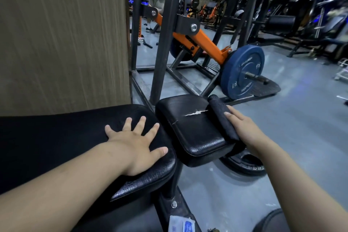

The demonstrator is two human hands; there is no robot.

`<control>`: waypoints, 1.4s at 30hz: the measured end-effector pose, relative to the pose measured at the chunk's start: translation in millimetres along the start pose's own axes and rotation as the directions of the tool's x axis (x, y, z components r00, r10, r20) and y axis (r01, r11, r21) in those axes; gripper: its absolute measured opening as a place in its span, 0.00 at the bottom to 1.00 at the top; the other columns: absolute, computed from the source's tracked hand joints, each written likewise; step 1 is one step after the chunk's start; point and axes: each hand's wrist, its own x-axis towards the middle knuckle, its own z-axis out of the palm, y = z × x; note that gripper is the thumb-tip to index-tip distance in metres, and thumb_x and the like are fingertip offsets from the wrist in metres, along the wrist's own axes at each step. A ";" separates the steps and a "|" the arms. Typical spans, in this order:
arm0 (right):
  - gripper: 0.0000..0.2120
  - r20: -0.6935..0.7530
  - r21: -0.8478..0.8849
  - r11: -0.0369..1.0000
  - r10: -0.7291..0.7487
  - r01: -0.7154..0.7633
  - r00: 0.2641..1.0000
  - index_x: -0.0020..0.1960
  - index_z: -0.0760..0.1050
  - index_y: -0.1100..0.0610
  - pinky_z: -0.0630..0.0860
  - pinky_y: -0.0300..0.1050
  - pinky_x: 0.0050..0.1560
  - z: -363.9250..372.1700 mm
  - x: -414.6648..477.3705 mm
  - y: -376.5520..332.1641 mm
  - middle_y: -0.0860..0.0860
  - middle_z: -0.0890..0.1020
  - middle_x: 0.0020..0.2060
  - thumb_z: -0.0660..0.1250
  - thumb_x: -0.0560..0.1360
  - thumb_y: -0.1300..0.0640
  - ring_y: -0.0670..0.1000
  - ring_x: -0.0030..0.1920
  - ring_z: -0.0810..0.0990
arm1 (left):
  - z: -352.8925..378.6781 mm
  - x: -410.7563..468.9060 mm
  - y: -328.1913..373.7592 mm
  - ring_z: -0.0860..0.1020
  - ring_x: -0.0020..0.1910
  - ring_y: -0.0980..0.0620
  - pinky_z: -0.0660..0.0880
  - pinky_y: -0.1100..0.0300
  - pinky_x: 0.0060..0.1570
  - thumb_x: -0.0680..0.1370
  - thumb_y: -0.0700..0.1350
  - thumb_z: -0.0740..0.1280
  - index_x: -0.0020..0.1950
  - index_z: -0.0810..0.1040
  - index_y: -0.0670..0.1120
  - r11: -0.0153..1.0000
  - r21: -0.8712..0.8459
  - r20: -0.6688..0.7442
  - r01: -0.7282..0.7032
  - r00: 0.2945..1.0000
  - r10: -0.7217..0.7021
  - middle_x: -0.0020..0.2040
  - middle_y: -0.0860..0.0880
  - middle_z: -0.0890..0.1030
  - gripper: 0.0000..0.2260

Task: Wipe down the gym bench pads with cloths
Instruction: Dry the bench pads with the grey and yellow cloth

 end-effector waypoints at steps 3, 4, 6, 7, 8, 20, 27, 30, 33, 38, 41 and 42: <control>0.16 -0.072 0.025 0.998 -0.055 0.057 0.996 0.68 0.72 0.41 0.65 0.32 0.58 8.6 -20.5 6.4 0.40 0.78 0.61 0.61 0.82 0.52 0.41 0.61 0.74 | -0.4 -0.9 0.5 0.36 0.79 0.41 0.43 0.27 0.70 0.76 0.73 0.42 0.78 0.34 0.62 1.000 -0.008 0.000 0.005 1.000 -0.005 0.79 0.52 0.33 0.34; 0.17 -0.113 0.009 0.996 -0.083 0.084 0.990 0.70 0.71 0.42 0.64 0.34 0.59 12.6 -26.2 10.2 0.42 0.77 0.62 0.60 0.82 0.52 0.41 0.62 0.73 | -0.8 -1.3 0.8 0.36 0.79 0.42 0.43 0.27 0.70 0.77 0.73 0.42 0.78 0.34 0.62 1.000 -0.009 0.003 0.008 1.000 -0.008 0.80 0.52 0.33 0.34; 0.19 -0.221 -0.038 0.994 -0.108 0.102 0.969 0.72 0.69 0.44 0.58 0.35 0.64 23.6 -38.9 19.6 0.49 0.72 0.67 0.61 0.82 0.51 0.45 0.66 0.69 | -2.1 -1.7 1.3 0.36 0.79 0.42 0.43 0.27 0.71 0.76 0.73 0.42 0.78 0.34 0.63 1.000 -0.009 0.007 0.010 1.000 -0.010 0.80 0.52 0.33 0.34; 0.20 -0.271 -0.058 0.992 -0.123 0.111 0.955 0.73 0.68 0.45 0.55 0.36 0.67 31.2 -46.6 23.8 0.51 0.68 0.70 0.61 0.82 0.50 0.48 0.69 0.66 | -2.6 -1.7 1.5 0.37 0.79 0.42 0.44 0.27 0.71 0.76 0.73 0.42 0.78 0.35 0.63 1.000 -0.008 0.008 0.012 1.000 -0.012 0.80 0.52 0.33 0.34; 0.20 -0.308 -0.080 0.988 -0.149 0.131 0.939 0.73 0.68 0.43 0.53 0.37 0.69 40.0 -55.4 26.1 0.52 0.65 0.72 0.60 0.81 0.48 0.50 0.72 0.63 | -2.7 -1.5 1.5 0.37 0.79 0.42 0.44 0.27 0.71 0.76 0.73 0.42 0.78 0.35 0.63 1.000 -0.005 0.008 0.013 1.000 -0.013 0.80 0.52 0.33 0.34; 0.24 -0.191 -0.597 0.753 -0.470 0.278 0.861 0.74 0.66 0.40 0.53 0.75 0.70 98.6 -107.0 10.3 0.51 0.61 0.77 0.53 0.79 0.39 0.63 0.77 0.52 | -2.6 -2.1 1.6 0.37 0.79 0.42 0.44 0.27 0.71 0.76 0.73 0.43 0.78 0.35 0.63 1.000 -0.010 -0.001 0.014 1.000 -0.014 0.80 0.53 0.34 0.34; 0.27 0.111 -0.848 0.460 -0.331 0.263 0.937 0.76 0.60 0.37 0.58 0.76 0.66 101.6 -86.5 -37.1 0.54 0.64 0.76 0.46 0.78 0.37 0.66 0.74 0.60 | -3.6 -3.4 3.5 0.39 0.79 0.41 0.42 0.24 0.68 0.76 0.73 0.43 0.79 0.37 0.62 0.999 0.031 -0.025 0.029 0.999 -0.028 0.81 0.52 0.36 0.35; 0.25 0.183 -0.846 0.470 -0.189 0.253 0.965 0.78 0.49 0.36 0.53 0.73 0.69 101.6 -72.6 -54.6 0.51 0.53 0.80 0.47 0.81 0.38 0.63 0.77 0.51 | -4.1 -4.5 3.3 0.40 0.79 0.39 0.39 0.24 0.68 0.76 0.73 0.42 0.79 0.38 0.60 0.997 0.077 -0.044 0.024 0.999 -0.020 0.81 0.50 0.37 0.36; 0.25 0.197 -0.838 0.494 -0.120 0.231 0.973 0.78 0.50 0.37 0.54 0.75 0.68 110.5 -54.7 -70.1 0.52 0.53 0.79 0.49 0.82 0.40 0.64 0.77 0.51 | -3.3 -4.2 3.2 0.40 0.79 0.38 0.38 0.24 0.67 0.76 0.73 0.41 0.80 0.38 0.58 0.996 0.087 -0.067 0.017 0.998 -0.012 0.81 0.49 0.38 0.36; 0.25 0.233 -0.832 0.496 -0.097 0.250 0.968 0.78 0.52 0.39 0.53 0.76 0.67 132.4 -14.5 -88.2 0.52 0.53 0.80 0.49 0.81 0.41 0.64 0.76 0.52 | -1.6 -4.6 0.7 0.42 0.79 0.36 0.37 0.25 0.67 0.76 0.73 0.41 0.80 0.38 0.57 0.996 0.094 -0.097 -0.004 0.995 0.013 0.81 0.47 0.39 0.37; 0.26 0.280 -0.812 0.503 -0.106 0.294 0.954 0.78 0.52 0.38 0.51 0.76 0.68 138.6 4.8 -91.0 0.51 0.52 0.80 0.48 0.80 0.41 0.62 0.77 0.51 | -4.6 -7.8 -3.5 0.43 0.79 0.36 0.37 0.25 0.67 0.76 0.73 0.43 0.80 0.40 0.57 0.996 0.077 -0.107 -0.042 0.993 0.050 0.82 0.47 0.41 0.37; 0.26 0.295 -0.803 0.509 -0.111 0.309 0.949 0.78 0.52 0.38 0.51 0.75 0.69 139.6 9.9 -91.4 0.51 0.53 0.80 0.48 0.80 0.41 0.61 0.78 0.50 | -5.9 -8.8 -6.1 0.44 0.79 0.37 0.37 0.25 0.67 0.76 0.73 0.43 0.81 0.41 0.57 0.996 0.065 -0.110 -0.058 0.992 0.065 0.82 0.47 0.42 0.37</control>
